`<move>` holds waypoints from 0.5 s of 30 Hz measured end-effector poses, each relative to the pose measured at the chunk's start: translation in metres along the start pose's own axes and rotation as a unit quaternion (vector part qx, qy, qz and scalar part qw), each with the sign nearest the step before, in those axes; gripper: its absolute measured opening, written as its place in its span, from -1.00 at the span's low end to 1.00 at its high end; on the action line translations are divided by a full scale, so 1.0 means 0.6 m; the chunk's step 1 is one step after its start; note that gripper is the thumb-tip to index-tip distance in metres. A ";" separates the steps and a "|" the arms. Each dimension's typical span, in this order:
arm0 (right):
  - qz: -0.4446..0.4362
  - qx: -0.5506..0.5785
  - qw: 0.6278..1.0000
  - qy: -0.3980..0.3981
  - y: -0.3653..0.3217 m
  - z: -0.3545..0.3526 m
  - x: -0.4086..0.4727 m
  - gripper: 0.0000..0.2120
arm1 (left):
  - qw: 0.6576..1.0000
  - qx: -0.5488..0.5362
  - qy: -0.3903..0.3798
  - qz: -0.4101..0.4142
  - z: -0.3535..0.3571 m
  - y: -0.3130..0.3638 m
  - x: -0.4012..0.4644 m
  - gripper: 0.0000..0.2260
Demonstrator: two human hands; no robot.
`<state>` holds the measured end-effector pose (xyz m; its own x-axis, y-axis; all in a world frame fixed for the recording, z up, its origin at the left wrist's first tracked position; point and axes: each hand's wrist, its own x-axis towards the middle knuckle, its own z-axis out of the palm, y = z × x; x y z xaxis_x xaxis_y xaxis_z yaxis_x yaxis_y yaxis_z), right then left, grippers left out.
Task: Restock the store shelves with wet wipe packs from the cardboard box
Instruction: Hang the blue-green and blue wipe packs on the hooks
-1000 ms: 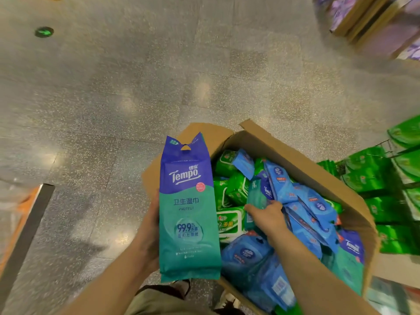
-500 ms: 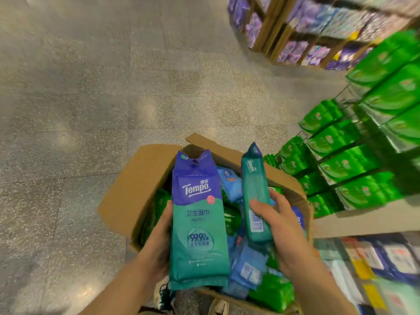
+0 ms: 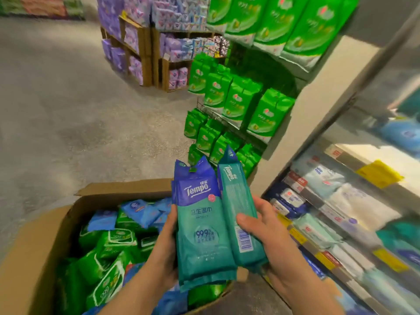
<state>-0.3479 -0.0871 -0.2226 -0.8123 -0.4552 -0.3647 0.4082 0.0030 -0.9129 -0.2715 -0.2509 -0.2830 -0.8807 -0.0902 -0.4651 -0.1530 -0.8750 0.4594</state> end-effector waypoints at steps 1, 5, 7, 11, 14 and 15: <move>0.006 0.009 1.000 0.006 -0.008 -0.029 -0.010 -0.30 | 1.000 0.012 -0.012 -0.015 0.026 -0.016 0.005 -0.33; 0.011 0.032 0.999 0.021 -0.034 -0.146 -0.058 -0.17 | 0.997 0.027 -0.035 -0.058 0.133 -0.093 0.019 -0.34; 0.010 0.034 0.999 0.030 -0.043 -0.201 -0.081 -0.10 | 0.995 0.044 -0.038 -0.076 0.178 -0.135 0.024 -0.32; 0.006 0.054 0.997 0.052 -0.060 -0.306 -0.125 -0.11 | 0.988 0.082 -0.092 -0.094 0.245 -0.215 0.047 -0.20; 0.003 0.055 0.997 0.061 -0.075 -0.377 -0.156 -0.31 | 0.974 0.056 -0.188 -0.110 0.321 -0.259 0.036 -0.12; 0.000 0.049 0.997 0.054 -0.082 -0.396 -0.166 -0.35 | 0.962 0.046 -0.246 -0.112 0.347 -0.270 0.032 -0.15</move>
<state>-0.3858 0.1696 -0.1848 -0.8502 -0.3566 -0.3872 0.4425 -0.0861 -0.8926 -0.3568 -0.0120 -0.2087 -0.9234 0.3508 -0.1556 -0.3818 -0.7990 0.4645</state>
